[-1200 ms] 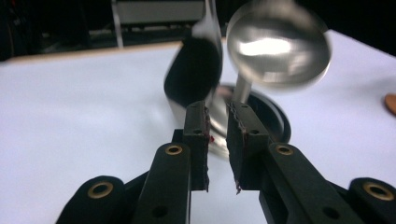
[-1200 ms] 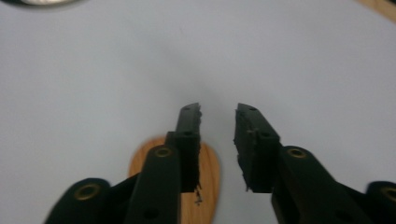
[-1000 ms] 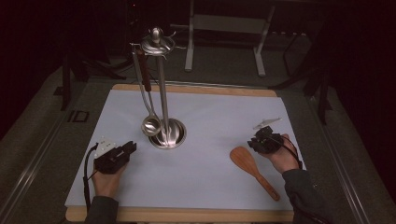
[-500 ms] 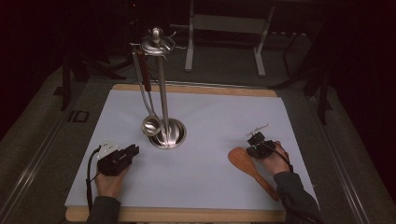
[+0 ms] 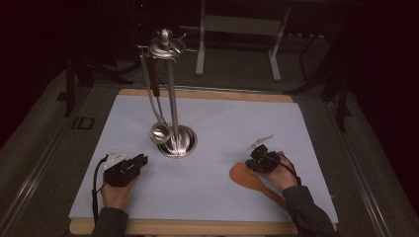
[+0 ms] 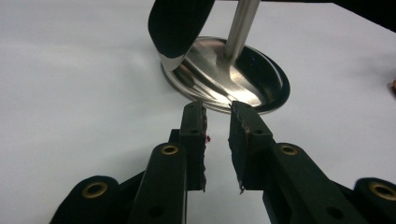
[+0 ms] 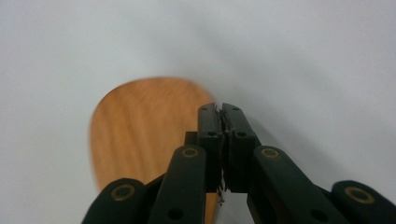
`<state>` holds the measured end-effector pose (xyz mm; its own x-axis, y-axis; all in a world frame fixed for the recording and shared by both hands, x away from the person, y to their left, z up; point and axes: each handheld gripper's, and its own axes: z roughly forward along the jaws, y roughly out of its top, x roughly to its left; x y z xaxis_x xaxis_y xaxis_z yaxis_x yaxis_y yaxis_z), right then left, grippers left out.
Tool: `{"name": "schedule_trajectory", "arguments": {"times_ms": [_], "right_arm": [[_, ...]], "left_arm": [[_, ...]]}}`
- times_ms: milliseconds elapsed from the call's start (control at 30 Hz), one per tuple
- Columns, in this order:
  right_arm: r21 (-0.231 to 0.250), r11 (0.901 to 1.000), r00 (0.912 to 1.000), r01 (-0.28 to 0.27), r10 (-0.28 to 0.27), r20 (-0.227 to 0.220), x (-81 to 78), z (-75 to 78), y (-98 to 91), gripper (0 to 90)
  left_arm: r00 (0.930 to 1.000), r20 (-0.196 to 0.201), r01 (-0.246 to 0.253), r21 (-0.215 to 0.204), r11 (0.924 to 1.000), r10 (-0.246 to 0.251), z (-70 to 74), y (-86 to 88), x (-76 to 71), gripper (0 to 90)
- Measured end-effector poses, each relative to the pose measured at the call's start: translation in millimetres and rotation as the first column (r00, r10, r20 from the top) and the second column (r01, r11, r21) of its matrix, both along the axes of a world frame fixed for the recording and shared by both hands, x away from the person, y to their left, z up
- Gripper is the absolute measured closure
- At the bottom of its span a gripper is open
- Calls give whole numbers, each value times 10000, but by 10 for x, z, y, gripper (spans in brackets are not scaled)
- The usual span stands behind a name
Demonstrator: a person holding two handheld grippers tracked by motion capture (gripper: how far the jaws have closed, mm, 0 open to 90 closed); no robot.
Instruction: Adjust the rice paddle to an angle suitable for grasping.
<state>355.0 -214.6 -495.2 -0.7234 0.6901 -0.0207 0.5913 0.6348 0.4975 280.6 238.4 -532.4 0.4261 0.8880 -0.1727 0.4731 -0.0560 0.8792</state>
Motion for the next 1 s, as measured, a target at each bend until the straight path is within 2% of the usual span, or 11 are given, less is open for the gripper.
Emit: {"name": "schedule_trajectory", "arguments": {"times_ms": [167,300,433,733,800,867,933,1000], "right_arm": [[26,9998,9998,-188,188,115,-203,26,-154,895],[59,9999,9999,-118,118,-42,-357,4,-340,900],[12,9993,9993,-362,362,-105,-527,-12,-473,900],[-356,9927,9917,-1154,1130,-616,-905,-35,-560,900],[-815,9897,9914,-1180,1126,-674,-954,-81,-567,900],[-739,9911,9921,-1111,1062,-666,-963,-91,-596,900],[-1094,9893,9945,-967,916,-504,-933,-84,-628,900],[-1157,9904,9963,-755,703,-485,-875,-77,-670,900]], "left_arm": [[10000,-14,-8,-12,10000,8,1,9,1,760],[10000,-35,-31,3,10000,31,-3,19,4,760],[10000,-65,-48,-4,10000,48,-8,11,7,760],[9999,-72,-78,-19,10000,78,-9,23,3,760],[9999,-73,-75,-7,10000,75,-13,25,6,760],[9999,-85,-70,13,10000,70,-15,23,7,760],[9999,-78,-72,20,10000,73,-14,20,6,760],[9999,-73,-86,-10,10000,86,-13,22,5,760]]}}
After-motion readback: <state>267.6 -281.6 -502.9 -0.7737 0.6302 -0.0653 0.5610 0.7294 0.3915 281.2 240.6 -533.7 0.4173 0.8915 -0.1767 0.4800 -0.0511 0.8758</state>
